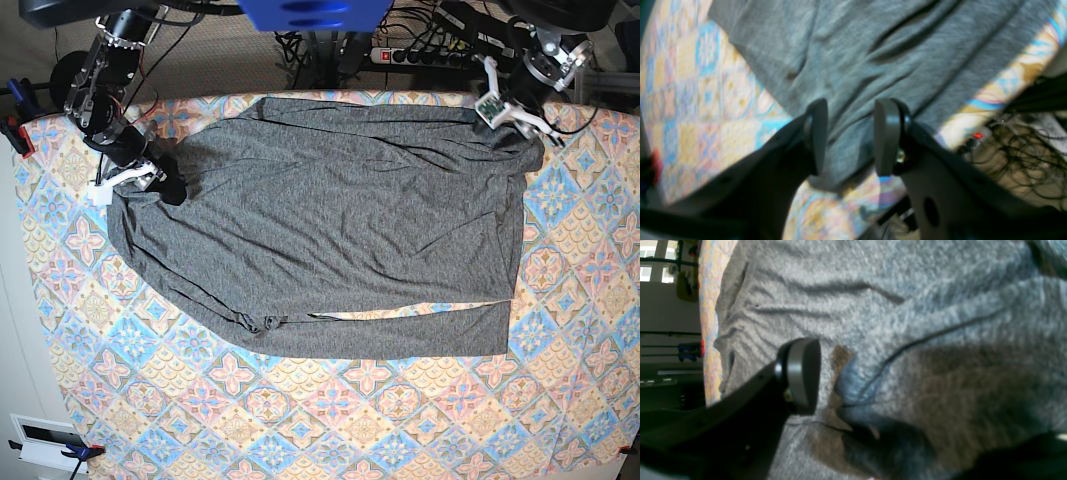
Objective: Layout the t-shirt on the table in an organized manner, then fold the t-shirt properly
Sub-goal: 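Close the left gripper on the grey shirt's collar corner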
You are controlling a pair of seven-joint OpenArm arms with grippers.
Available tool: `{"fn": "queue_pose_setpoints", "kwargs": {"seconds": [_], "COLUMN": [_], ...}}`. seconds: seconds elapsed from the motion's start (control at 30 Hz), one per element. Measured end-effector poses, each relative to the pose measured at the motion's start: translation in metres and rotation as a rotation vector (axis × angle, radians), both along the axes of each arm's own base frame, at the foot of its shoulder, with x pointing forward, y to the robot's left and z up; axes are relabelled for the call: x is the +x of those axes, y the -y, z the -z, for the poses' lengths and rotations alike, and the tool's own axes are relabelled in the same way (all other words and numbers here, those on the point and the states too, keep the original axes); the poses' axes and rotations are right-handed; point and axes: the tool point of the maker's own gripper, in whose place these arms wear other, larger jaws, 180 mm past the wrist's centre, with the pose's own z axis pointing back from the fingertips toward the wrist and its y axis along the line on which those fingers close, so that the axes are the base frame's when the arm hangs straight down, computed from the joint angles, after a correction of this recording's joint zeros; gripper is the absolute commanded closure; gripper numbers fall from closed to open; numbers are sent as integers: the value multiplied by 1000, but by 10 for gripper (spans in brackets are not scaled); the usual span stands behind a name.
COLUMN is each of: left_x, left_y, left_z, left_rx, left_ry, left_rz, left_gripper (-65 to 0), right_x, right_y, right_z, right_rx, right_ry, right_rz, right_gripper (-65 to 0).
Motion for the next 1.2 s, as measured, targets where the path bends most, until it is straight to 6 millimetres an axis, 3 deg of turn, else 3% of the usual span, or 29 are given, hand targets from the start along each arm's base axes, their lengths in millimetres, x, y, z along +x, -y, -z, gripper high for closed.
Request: {"fn": "queue_pose_setpoints", "kwargs": {"seconds": [0.13,0.23,0.43,0.53,0.7,0.87,1.03,1.2], "left_x": [-6,2,7,-3,-28,-49,-55,-59], "left_y": [20,13,-5,-13,15,26,19,0], "left_z": [-1,-17,-24,-5,16,25,36,52], "left_rx": [27,152,586,664,598,565,565,600], "left_ry": [69,271,562,554,536,513,472,401], "left_rz": [127,194,360,407,496,561,551,476], "left_gripper": [-195,-195,-195,-195,-195,-195,-195,-195], "right_x": [0,0,-1,-2,-3,-3,-3,-3], "right_y": [0,0,4,11,11,11,11,11], "right_z": [0,0,-1,-1,-1,-1,-1,-1], "right_rx": [0,0,4,-6,-4,-6,-6,-5], "right_ry": [-1,0,-1,-1,-3,-4,-3,-3], "right_rz": [-1,0,15,31,30,29,30,30], "right_gripper": [-345,-345,-345,-345,-345,-345,-345,-345]}}
